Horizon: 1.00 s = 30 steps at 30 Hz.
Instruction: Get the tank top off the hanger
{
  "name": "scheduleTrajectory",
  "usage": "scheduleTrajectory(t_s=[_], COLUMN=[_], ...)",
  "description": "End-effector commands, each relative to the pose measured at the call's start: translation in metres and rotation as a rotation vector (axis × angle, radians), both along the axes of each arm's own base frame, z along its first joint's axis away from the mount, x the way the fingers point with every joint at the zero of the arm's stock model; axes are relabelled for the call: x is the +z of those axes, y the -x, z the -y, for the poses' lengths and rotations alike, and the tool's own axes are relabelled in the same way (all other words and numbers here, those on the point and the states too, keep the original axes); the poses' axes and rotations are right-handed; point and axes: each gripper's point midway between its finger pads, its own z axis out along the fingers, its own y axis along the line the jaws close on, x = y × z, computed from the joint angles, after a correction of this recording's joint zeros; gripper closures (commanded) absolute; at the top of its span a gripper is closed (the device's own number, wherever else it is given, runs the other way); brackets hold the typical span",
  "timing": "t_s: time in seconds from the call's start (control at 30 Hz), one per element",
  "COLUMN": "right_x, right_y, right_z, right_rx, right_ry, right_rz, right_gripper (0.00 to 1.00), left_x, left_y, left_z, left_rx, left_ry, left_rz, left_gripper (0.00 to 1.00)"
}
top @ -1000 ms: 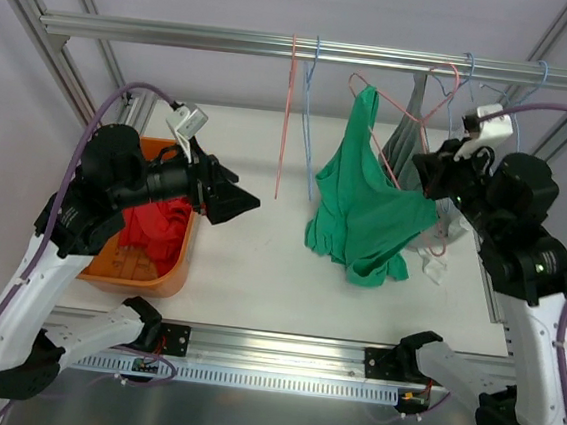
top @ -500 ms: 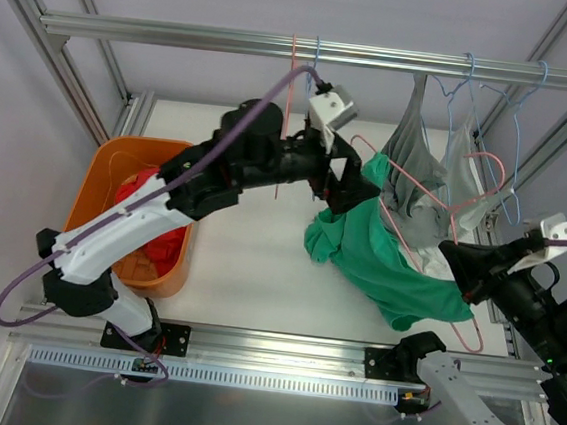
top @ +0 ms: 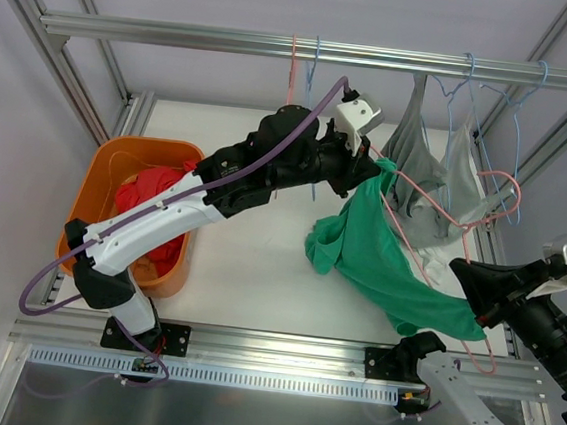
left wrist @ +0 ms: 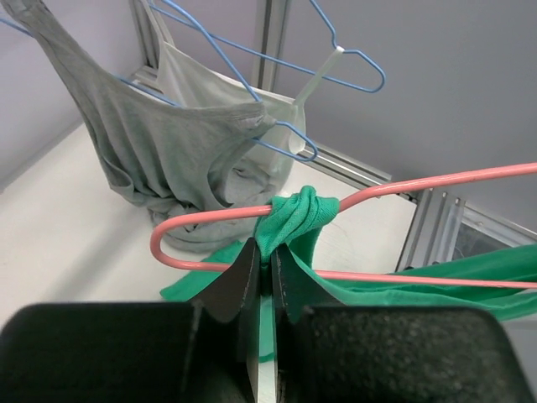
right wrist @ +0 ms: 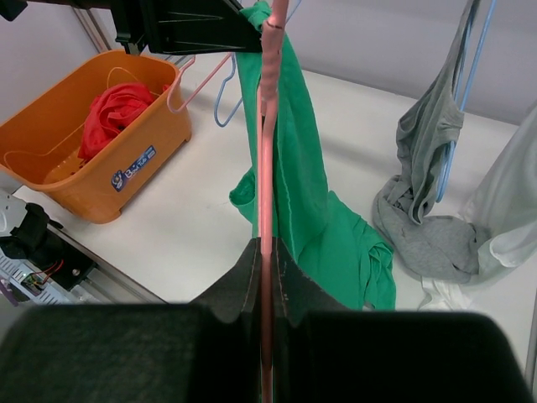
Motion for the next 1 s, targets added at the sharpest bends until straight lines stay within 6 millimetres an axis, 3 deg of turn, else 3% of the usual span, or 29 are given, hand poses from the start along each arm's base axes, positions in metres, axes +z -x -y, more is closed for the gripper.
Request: scheduleTrajectory(t_s=[0.0,0.13,0.23,0.33,0.5,0.63,0.67,0.73,0.77,0.8,0.83,0.87,0.9,0.97], right_x=[0.011,-0.004,-0.016,-0.021,-0.011,0.005,0.018,0.022,0.048,0.040,0.045,0.077,0.084,0.098], right_y=[0.001,0.000,0.014,0.038,0.067,0.067,0.066,0.061,0.063,0.043,0.042,0.057,0.054,0.042], right_z=[-0.001,-0.002,-0.005,-0.004,0.001,0.021,0.024,0.027,0.025,0.015,0.006,0.003,-0.003,-0.019], right_rx=[0.009,0.020,0.074,0.120,0.158,0.046,0.019,-0.009,-0.003,0.008,0.051,0.106,0.141,0.225], right_ry=[-0.007,0.023,0.031,0.023,-0.002,-0.035,-0.065,-0.109,-0.196,-0.228,-0.276,-0.399,-0.450,-0.533], right_rz=[0.047,0.020,0.024,0.070,0.170,0.234,0.289,0.341,0.439,0.422,0.455,0.584,0.613,0.682], right_gripper=[1.00,1.00,1.00,1.00,1.00,1.00,1.00,1.00,1.00,1.00,1.00,1.00,1.00,1.00], left_x=[0.039,0.045,0.043,0.037,0.033,0.029,0.029,0.028,0.017,0.017,0.014,-0.003,-0.009,-0.037], left_y=[-0.004,-0.021,-0.039,-0.045,-0.034,-0.003,0.012,0.033,0.046,0.077,0.093,0.108,0.146,0.176], left_z=[-0.016,-0.046,-0.078,-0.096,-0.086,-0.066,-0.058,-0.055,-0.050,-0.044,-0.043,-0.039,-0.039,-0.038], left_rx=[0.067,0.245,0.437,0.534,0.455,0.255,0.158,0.060,-0.015,-0.174,-0.249,-0.326,-0.511,-0.646], left_ry=[0.100,0.125,0.143,0.154,0.174,0.184,0.184,0.191,0.171,0.168,0.163,0.131,0.110,0.052], left_rz=[0.058,0.052,0.036,0.014,-0.027,-0.078,-0.092,-0.120,-0.143,-0.159,-0.170,-0.199,-0.223,-0.253], left_gripper=[1.00,1.00,1.00,1.00,1.00,1.00,1.00,1.00,1.00,1.00,1.00,1.00,1.00,1.00])
